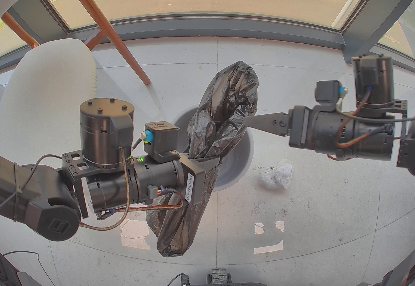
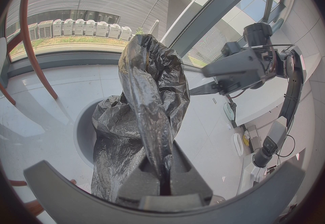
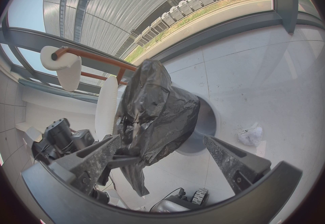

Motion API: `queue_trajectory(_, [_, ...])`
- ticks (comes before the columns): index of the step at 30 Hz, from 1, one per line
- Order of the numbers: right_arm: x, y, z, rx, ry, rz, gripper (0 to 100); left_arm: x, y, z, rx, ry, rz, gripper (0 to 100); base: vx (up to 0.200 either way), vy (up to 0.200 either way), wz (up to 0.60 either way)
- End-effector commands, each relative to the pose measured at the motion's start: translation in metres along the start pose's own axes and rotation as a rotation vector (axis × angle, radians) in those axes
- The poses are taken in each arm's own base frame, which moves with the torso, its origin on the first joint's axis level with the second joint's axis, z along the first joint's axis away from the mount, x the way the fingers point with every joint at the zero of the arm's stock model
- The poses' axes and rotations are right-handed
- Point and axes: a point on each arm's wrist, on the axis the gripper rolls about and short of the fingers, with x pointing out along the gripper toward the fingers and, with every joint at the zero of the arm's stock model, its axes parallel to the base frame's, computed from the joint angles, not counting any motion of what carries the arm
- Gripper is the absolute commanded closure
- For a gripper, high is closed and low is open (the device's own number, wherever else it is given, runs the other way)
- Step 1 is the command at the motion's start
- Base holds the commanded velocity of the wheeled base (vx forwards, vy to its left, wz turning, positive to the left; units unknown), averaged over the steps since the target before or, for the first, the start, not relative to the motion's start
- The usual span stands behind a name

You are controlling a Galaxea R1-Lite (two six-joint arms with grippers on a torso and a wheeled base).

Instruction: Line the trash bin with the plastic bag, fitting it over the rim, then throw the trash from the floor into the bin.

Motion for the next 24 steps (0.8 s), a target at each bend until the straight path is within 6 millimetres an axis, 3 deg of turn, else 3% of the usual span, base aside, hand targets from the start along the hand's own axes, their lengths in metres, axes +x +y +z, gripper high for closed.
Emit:
queue_trajectory(1, [0.034,-0.003,-0.002,0.002,0.038,-0.016,0,0.001,0.0,0.0,0.0,-0.001,0.001,100,0.0,0.0,0.0])
queue_trajectory(12, [0.052,0.0,0.008,-0.002,0.01,-0.016,0,0.002,0.0,0.0,-0.002,0.002,0.002,100,0.0,0.0,0.0])
queue_trajectory(13, [0.052,0.0,0.008,-0.002,0.009,-0.021,100,0.003,0.001,-0.001,-0.005,0.005,0.004,100,0.0,0.0,0.0])
queue_trajectory(20, [0.061,-0.009,0.006,0.005,0.013,-0.062,100,0.015,0.004,-0.001,-0.006,0.012,0.006,100,0.0,0.0,0.0])
queue_trajectory(24, [0.07,-0.024,0.005,0.013,0.019,-0.109,100,0.028,0.007,-0.002,-0.007,0.021,0.008,100,0.0,0.0,0.0])
